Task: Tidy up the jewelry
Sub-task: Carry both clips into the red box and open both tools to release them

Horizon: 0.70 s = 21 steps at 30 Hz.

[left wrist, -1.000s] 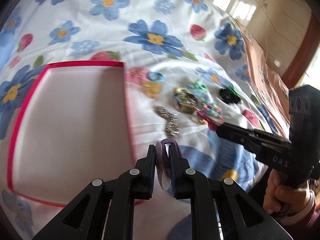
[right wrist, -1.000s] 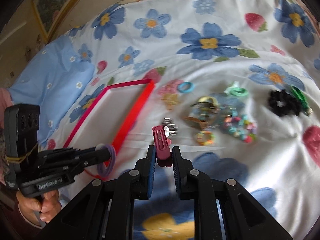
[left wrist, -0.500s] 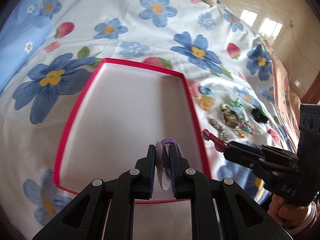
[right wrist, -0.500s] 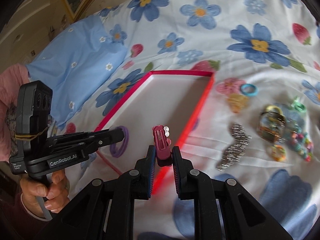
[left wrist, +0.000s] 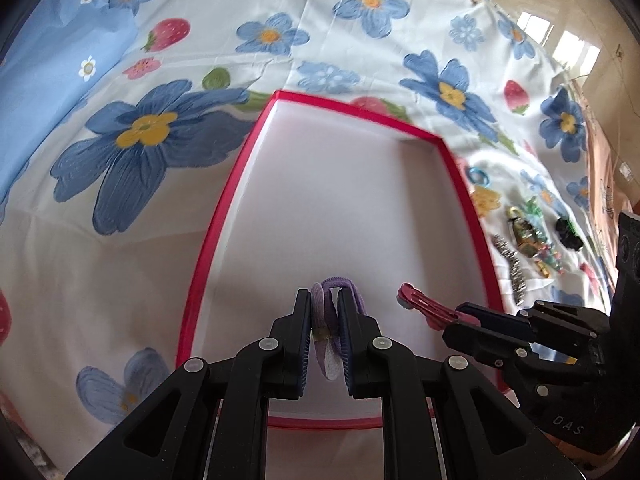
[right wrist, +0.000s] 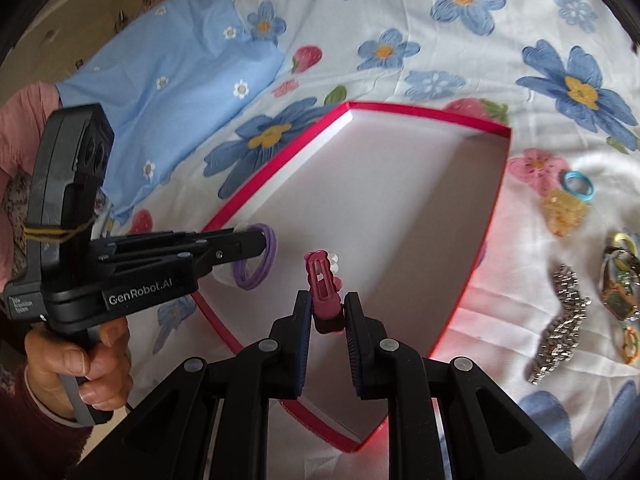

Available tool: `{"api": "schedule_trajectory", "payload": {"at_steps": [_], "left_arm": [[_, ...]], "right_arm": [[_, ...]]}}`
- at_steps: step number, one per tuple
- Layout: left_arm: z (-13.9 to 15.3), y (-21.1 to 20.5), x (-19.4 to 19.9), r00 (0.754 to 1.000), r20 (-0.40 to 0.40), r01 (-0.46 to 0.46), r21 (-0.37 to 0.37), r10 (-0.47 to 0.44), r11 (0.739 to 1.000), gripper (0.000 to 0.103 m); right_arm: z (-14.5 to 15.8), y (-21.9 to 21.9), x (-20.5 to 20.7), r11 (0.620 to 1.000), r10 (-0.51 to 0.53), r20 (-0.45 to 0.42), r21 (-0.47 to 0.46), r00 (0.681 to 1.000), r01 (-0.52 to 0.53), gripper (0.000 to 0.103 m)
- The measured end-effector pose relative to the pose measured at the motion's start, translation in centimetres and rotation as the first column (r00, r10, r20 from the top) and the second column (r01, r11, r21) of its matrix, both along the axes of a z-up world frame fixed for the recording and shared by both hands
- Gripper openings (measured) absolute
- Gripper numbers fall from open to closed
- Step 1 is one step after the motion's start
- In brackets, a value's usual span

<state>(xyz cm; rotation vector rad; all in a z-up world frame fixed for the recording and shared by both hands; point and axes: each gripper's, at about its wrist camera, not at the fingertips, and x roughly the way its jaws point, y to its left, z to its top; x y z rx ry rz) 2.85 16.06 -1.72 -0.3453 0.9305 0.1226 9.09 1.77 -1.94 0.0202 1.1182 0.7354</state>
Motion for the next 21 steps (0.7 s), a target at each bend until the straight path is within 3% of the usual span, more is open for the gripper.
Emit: {"api": "schedule_trajectory", "payload": {"at_steps": [8, 16, 21], "left_arm": [[-1.6, 0.8, 0.8, 0.999, -0.040, -0.004, -0.020, 0.003, 1.000, 0.016], [-1.6, 0.3, 0.8, 0.999, -0.042, -0.009, 0.021, 0.010, 1.000, 0.024], [-1.4, 0.1, 0.5, 0.999, -0.042, -0.016, 0.042, 0.017, 0.999, 0.040]], "right_arm": [[-1.4, 0.9, 0.2, 0.998, 0.039, -0.041, -0.043, 0.998, -0.041, 0.016], [-1.6, 1.2, 0.2, 0.997, 0.052, -0.049, -0.052, 0.997, -0.054, 0.017], [-1.6, 1.3, 0.3, 0.997, 0.055, -0.054, -0.048, 0.997, -0.057, 0.019]]}}
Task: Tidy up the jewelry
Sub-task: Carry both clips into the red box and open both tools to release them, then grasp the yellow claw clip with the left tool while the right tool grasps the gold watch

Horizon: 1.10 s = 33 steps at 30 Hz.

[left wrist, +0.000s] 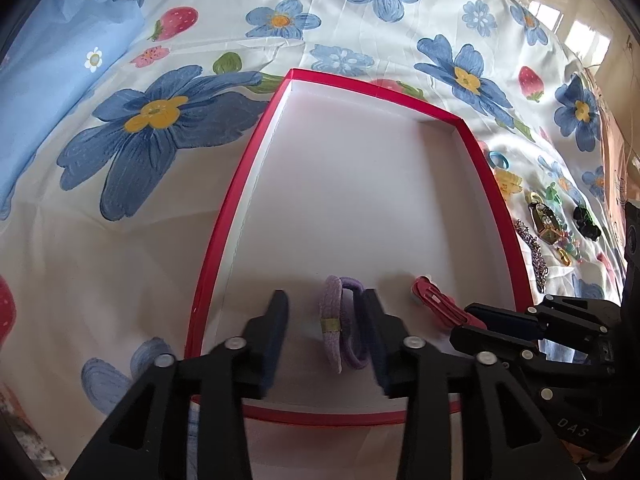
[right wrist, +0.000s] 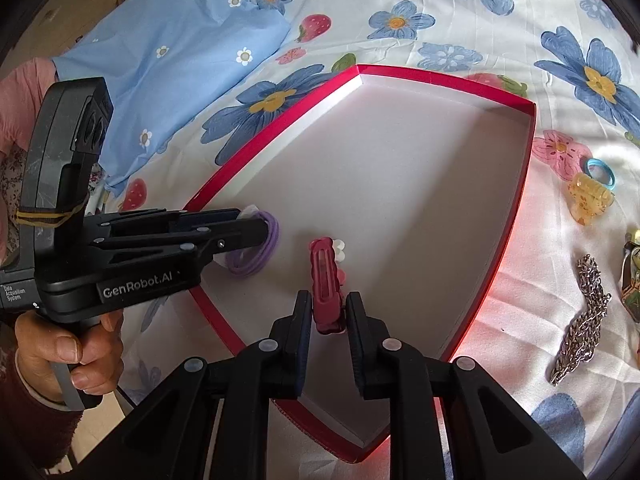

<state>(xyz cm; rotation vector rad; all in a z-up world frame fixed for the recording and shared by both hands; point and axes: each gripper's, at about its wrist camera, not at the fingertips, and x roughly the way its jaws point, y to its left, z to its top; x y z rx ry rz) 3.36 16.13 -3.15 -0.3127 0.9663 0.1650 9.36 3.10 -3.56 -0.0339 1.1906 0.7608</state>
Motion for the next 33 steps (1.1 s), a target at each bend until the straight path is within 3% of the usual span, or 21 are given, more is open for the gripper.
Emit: {"api": "schedule_trajectory", "payload": {"at_steps": [10, 18, 33], "left_arm": [[1.6, 0.2, -1.2, 0.999, 0.024, -0.023, -0.002, 0.023, 1.000, 0.047], [3.6, -1.4, -1.3, 0.997, 0.072, -0.006, -0.016, 0.007, 1.000, 0.051], [4.9, -7.3, 2.5, 0.987, 0.084, 0.139, -0.020, -0.137, 0.990, 0.057]], "right_arm": [[0.9, -1.0, -0.1, 0.999, -0.030, -0.008, 0.042, 1.000, 0.031, 0.024], [3.6, -5.1, -0.8, 0.988, -0.122, 0.043, 0.097, 0.992, 0.117, 0.033], [5.4, -16.2, 0.1, 0.929, -0.368, 0.089, 0.079, 0.926, 0.362, 0.040]]}}
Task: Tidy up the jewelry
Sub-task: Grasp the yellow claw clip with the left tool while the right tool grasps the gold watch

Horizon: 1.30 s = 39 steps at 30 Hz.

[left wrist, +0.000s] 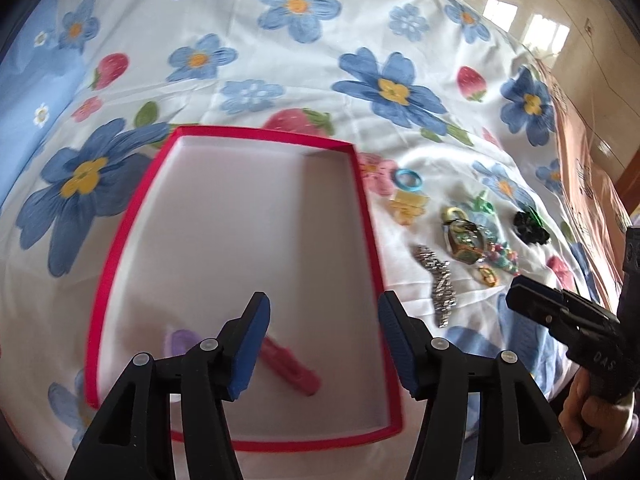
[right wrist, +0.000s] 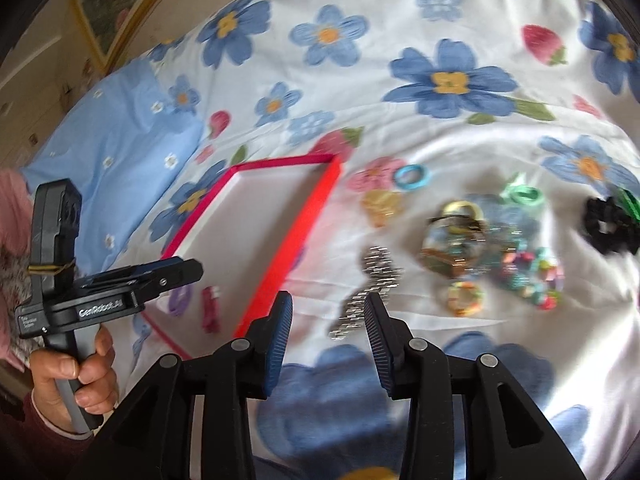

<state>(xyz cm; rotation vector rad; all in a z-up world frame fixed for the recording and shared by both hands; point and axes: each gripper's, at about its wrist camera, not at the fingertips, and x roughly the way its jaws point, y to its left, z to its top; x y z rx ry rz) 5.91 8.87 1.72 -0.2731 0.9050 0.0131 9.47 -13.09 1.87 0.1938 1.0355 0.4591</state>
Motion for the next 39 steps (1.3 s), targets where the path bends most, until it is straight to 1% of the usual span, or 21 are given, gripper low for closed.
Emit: {"api": "schedule_trajectory", "payload": {"at_steps": [4, 12, 20, 27, 32, 34, 36, 39], "left_arm": [[0.1, -1.5, 1.4, 0.999, -0.001, 0.032, 0.012, -0.032, 0.999, 0.058], [-0.3, -3.9, 4.6, 0.996, -0.014, 0.092, 0.032, -0.092, 0.995, 0.061], [-1.1, -5.8, 8.9, 0.988, -0.029, 0.151, 0.058, -0.150, 0.987, 0.063], [-2.7, -7.2, 14.2, 0.980, -0.049, 0.195, 0.081, -0.192, 0.977, 0.063], [-4.7, -7.8, 18.2, 0.973, -0.092, 0.222, 0.091, -0.214, 0.971, 0.063], [-5.4, -8.0, 19.7, 0.970, -0.107, 0.226, 0.088, -0.217, 0.970, 0.063], [-6.1, -8.2, 20.8, 0.968, -0.120, 0.230, 0.089, -0.219, 0.969, 0.063], [-6.9, -8.6, 22.0, 0.962, -0.135, 0.247, 0.070, -0.236, 0.967, 0.061]], "right_arm": [[0.1, -2.4, 0.6, 0.999, -0.052, 0.003, -0.009, 0.999, 0.052, 0.040], [-0.2, -5.5, 1.8, 0.993, -0.119, 0.004, -0.022, 0.993, 0.119, 0.041], [-1.5, -6.3, 3.6, 0.990, -0.135, -0.013, -0.037, 0.991, 0.134, 0.041], [-3.3, -6.6, 6.3, 0.988, -0.143, -0.045, -0.071, 0.989, 0.140, 0.039], [-4.8, -6.9, 7.8, 0.987, -0.146, -0.082, -0.079, 0.986, 0.139, 0.032], [-5.3, -6.9, 8.2, 0.987, -0.145, -0.096, -0.083, 0.985, 0.137, 0.031], [-6.0, -6.9, 8.6, 0.988, -0.140, -0.114, -0.083, 0.984, 0.131, 0.028], [-6.8, -6.7, 9.1, 0.989, -0.130, -0.140, -0.084, 0.982, 0.119, 0.023]]}}
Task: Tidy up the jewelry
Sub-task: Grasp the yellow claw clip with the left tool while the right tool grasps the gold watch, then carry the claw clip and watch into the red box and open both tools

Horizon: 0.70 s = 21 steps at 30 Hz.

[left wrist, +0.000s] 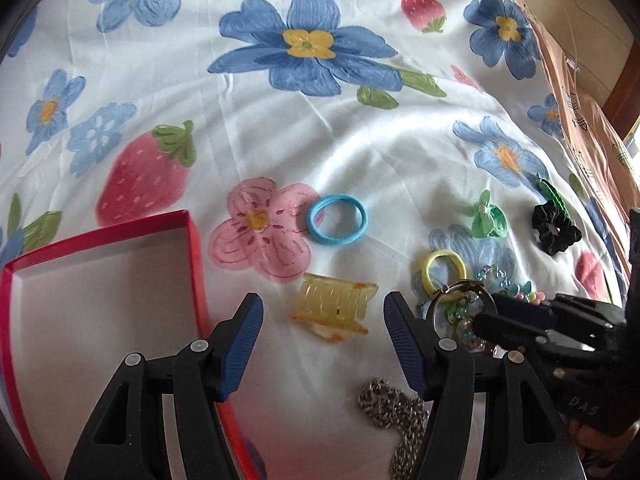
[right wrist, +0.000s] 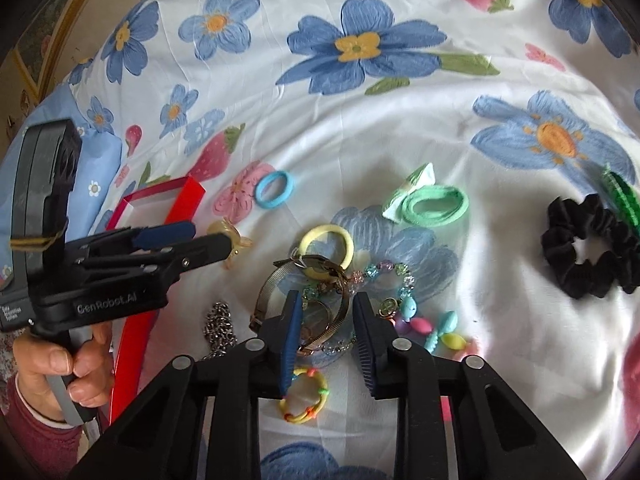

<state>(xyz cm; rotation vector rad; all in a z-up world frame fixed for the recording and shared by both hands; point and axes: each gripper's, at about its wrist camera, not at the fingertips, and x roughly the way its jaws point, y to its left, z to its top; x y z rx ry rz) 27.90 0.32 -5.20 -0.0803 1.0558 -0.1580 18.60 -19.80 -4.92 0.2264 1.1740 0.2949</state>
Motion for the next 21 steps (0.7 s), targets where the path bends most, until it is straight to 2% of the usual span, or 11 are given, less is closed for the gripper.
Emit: {"api": "schedule_trajectory", "payload": {"at_steps": [1, 2, 3, 4, 11, 21], "left_arm": [[-0.1, 0.0, 0.1, 1.000, -0.003, 0.004, 0.000, -0.004, 1.000, 0.056], [-0.3, -0.1, 0.2, 1.000, -0.006, 0.012, -0.003, -0.012, 1.000, 0.046], [-0.5, -0.2, 0.4, 1.000, -0.012, 0.021, -0.007, -0.021, 1.000, 0.042], [-0.6, -0.2, 0.4, 1.000, -0.014, 0.027, -0.008, -0.027, 1.000, 0.040], [0.4, -0.3, -0.9, 0.998, 0.032, 0.057, -0.035, -0.055, 0.998, 0.039], [4.0, 1.6, -6.2, 0.994, 0.109, 0.039, -0.070, -0.031, 0.997, 0.039]], "right_arm": [[-0.3, 0.1, 0.1, 1.000, 0.004, -0.006, -0.001, 1.000, -0.004, 0.021], [-0.5, 0.1, 0.1, 1.000, 0.005, -0.007, -0.004, 1.000, -0.005, 0.015], [-0.6, 0.0, 0.2, 1.000, 0.004, -0.009, -0.004, 1.000, -0.004, 0.009], [-0.7, 0.0, 0.2, 1.000, 0.001, -0.010, 0.002, 1.000, -0.001, 0.009], [0.0, -0.2, -0.2, 1.000, -0.012, 0.016, 0.014, 1.000, 0.012, 0.004], [2.7, -0.1, -1.6, 0.999, -0.023, 0.067, 0.032, 0.997, 0.020, 0.004]]}}
